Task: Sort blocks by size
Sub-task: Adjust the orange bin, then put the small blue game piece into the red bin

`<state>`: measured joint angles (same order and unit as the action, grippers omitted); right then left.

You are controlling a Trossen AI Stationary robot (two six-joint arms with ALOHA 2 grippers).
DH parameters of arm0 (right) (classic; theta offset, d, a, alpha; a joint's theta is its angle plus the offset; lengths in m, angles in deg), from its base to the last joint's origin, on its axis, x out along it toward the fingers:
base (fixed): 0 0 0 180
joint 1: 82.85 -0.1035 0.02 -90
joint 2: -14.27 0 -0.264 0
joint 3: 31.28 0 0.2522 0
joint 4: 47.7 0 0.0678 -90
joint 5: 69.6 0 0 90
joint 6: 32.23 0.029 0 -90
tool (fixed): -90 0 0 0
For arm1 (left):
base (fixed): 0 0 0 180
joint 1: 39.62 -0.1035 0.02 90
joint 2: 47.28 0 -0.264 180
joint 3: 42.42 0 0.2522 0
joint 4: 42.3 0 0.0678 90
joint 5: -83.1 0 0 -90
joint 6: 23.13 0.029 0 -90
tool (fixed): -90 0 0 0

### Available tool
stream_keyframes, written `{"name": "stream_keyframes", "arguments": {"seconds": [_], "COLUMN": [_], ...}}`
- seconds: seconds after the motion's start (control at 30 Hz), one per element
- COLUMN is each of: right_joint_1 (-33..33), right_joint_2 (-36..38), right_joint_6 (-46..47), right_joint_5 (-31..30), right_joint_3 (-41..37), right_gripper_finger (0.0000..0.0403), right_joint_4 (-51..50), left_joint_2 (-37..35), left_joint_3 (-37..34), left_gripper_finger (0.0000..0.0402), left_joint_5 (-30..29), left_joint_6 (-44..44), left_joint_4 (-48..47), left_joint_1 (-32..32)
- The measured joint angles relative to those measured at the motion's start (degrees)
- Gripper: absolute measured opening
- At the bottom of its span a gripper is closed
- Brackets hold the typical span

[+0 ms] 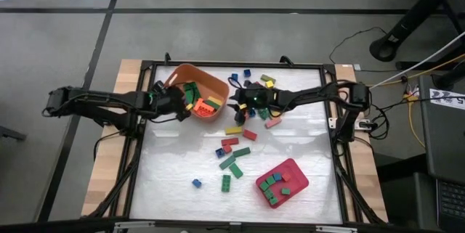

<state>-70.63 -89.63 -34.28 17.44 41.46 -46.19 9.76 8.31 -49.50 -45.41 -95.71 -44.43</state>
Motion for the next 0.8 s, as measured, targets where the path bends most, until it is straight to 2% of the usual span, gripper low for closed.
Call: {"name": "stream_keyframes", "arguments": {"seconds": [0.17, 0.43, 0.63, 0.8], "right_joint_1": [1.69, 7.23, 13.28, 15.38], "right_joint_2": [2.33, 6.11, 4.33, 4.31], "right_joint_6": [-0.51, -10.14, -9.55, -5.44], "right_joint_5": [0.87, -0.51, 1.44, -0.55], "right_joint_3": [0.02, 0.02, 0.02, 0.01], "right_gripper_finger": [0.0149, 0.0149, 0.0149, 0.015], "right_joint_4": [-3.72, -5.53, -5.19, -2.28], "left_joint_2": [0.06, -0.29, -0.29, -0.29], "left_joint_3": [0.0, 0.02, 0.02, 0.02], "left_gripper_finger": [0.0217, 0.0217, 0.0217, 0.0217], "left_joint_5": [0.71, 6.63, 6.88, 6.89], "left_joint_6": [-0.24, 4.4, 6.21, 6.24], "left_joint_4": [0.99, 9.05, 10.32, 10.3], "left_joint_1": [-0.89, -0.82, -0.82, -0.82]}}
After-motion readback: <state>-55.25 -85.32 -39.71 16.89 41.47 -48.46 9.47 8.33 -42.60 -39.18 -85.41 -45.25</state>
